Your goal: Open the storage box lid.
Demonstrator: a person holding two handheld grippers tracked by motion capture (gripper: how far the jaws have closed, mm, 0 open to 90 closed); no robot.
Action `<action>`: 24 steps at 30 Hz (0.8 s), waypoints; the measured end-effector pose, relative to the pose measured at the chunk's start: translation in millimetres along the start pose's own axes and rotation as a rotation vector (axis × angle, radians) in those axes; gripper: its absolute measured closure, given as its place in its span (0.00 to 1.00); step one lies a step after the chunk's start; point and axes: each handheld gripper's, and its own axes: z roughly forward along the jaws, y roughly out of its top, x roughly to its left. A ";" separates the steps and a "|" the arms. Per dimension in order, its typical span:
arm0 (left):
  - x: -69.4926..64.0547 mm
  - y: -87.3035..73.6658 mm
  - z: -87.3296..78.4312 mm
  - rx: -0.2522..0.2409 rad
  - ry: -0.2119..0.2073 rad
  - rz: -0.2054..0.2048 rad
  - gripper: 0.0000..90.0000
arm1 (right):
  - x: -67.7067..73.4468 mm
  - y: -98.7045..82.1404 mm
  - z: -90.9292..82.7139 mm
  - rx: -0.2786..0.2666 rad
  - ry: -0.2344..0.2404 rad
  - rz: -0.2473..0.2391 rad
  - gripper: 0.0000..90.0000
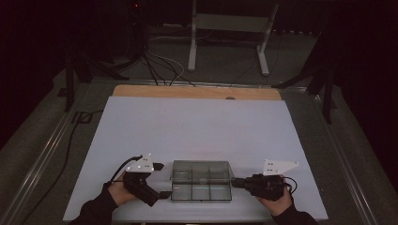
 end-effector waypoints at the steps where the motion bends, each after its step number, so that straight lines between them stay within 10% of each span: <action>1: 0.6 0.2 0.5 -0.008 0.008 0.015 0.01 | -0.3 0.7 0.1 -0.004 -0.002 0.000 1.00; 6: 5.2 -0.8 2.6 -0.097 0.032 0.127 0.02 | -1.7 3.9 -0.5 -0.014 -0.008 0.002 1.00; 20: 12.8 4.9 7.8 -0.086 0.049 0.118 0.02 | -5.5 11.5 -1.1 -0.034 -0.021 0.004 1.00; 24: 16.6 5.4 8.0 -0.104 0.083 0.119 0.16 | -5.6 12.6 -1.3 -0.036 -0.025 0.005 1.00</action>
